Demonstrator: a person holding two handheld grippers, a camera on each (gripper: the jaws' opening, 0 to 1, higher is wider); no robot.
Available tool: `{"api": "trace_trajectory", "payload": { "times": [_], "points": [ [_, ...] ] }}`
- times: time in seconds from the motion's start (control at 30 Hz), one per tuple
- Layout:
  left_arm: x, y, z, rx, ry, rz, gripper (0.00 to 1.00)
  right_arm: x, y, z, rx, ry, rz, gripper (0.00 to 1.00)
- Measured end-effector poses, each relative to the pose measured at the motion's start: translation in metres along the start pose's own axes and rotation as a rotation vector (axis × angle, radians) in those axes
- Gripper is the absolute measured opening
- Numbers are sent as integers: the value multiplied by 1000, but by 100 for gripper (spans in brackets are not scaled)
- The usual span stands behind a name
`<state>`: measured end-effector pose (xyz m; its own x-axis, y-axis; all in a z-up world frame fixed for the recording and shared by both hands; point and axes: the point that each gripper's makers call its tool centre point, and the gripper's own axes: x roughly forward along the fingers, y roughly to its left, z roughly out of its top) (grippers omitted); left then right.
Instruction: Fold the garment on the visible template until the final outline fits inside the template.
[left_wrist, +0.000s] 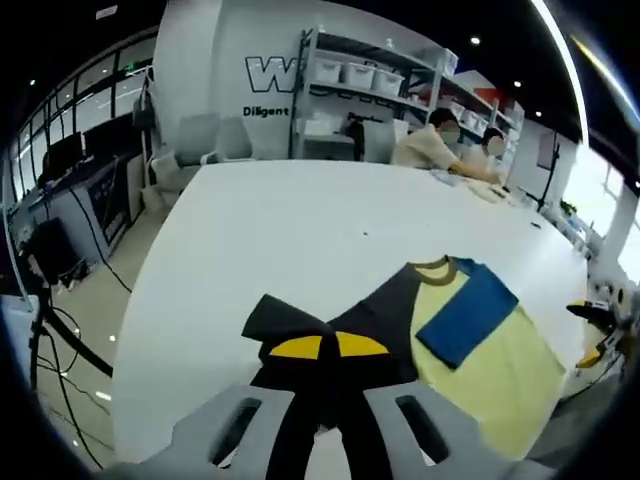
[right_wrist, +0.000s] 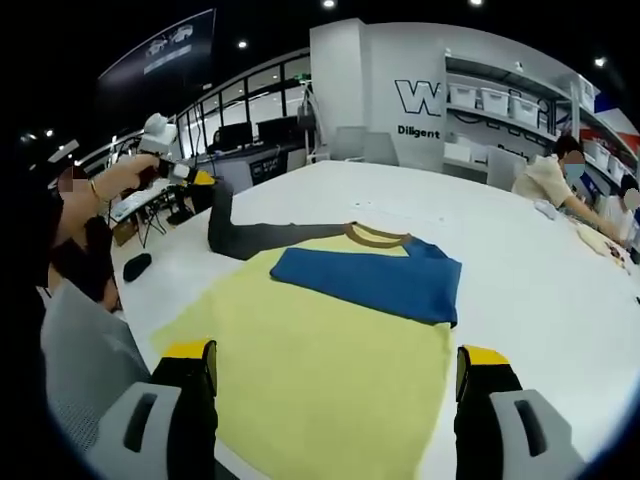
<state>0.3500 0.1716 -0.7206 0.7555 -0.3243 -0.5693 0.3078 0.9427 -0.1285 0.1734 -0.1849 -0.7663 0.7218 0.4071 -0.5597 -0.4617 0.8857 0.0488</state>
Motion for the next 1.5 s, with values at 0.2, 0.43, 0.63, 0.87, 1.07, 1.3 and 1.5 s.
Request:
{"api": "trace_trajectory", "payload": {
  "times": [0.2, 0.43, 0.63, 0.87, 1.07, 1.3, 1.5],
  "points": [
    [11, -31, 23, 20, -24, -67, 3, 0, 0, -1, 0, 4, 2, 99],
    [22, -74, 47, 43, -58, -150, 3, 0, -2, 0, -2, 6, 1, 99],
    [32, -113, 63, 64, -78, -221, 3, -1, -4, -1, 4, 6, -5, 99],
    [41, -161, 80, 103, -105, -287, 3, -1, -3, -3, 3, 15, -2, 99],
    [51, -203, 73, 119, -93, -352, 3, -1, -6, -4, 6, 17, -6, 99],
    [71, -259, 45, 184, -63, -412, 3, 1, -8, -8, 12, 27, -8, 99],
    [92, -289, 14, 235, -22, -449, 3, 0, -18, -10, 43, 21, -12, 99]
  ]
}}
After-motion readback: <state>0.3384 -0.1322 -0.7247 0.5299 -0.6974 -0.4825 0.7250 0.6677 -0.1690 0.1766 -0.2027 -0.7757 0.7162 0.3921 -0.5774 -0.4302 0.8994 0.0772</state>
